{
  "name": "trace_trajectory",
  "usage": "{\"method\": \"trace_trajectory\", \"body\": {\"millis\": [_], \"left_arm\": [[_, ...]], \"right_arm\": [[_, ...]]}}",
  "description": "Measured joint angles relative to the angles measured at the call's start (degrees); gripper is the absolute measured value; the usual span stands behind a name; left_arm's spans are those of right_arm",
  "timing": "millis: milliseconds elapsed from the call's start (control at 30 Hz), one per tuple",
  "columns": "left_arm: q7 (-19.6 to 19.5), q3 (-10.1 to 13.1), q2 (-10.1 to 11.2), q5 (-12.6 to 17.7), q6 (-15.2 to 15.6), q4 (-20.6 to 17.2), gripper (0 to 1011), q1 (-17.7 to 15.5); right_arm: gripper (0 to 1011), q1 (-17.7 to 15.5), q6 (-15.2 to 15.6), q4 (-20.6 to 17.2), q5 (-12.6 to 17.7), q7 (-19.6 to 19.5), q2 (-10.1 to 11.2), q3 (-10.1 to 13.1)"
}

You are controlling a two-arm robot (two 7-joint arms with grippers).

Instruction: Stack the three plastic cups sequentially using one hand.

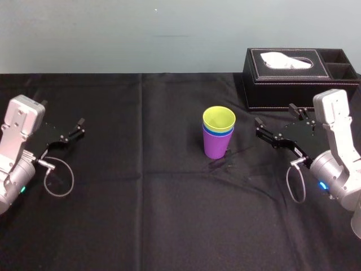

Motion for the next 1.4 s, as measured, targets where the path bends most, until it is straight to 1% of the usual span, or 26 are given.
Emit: {"method": "trace_trajectory", "body": {"millis": [1400], "left_arm": [[0.0, 0.0, 0.0, 0.0, 0.0, 0.0, 1011, 0.0]], "right_arm": [[1004, 0.0, 0.0, 0.0, 0.0, 0.0, 0.0, 0.0]]}}
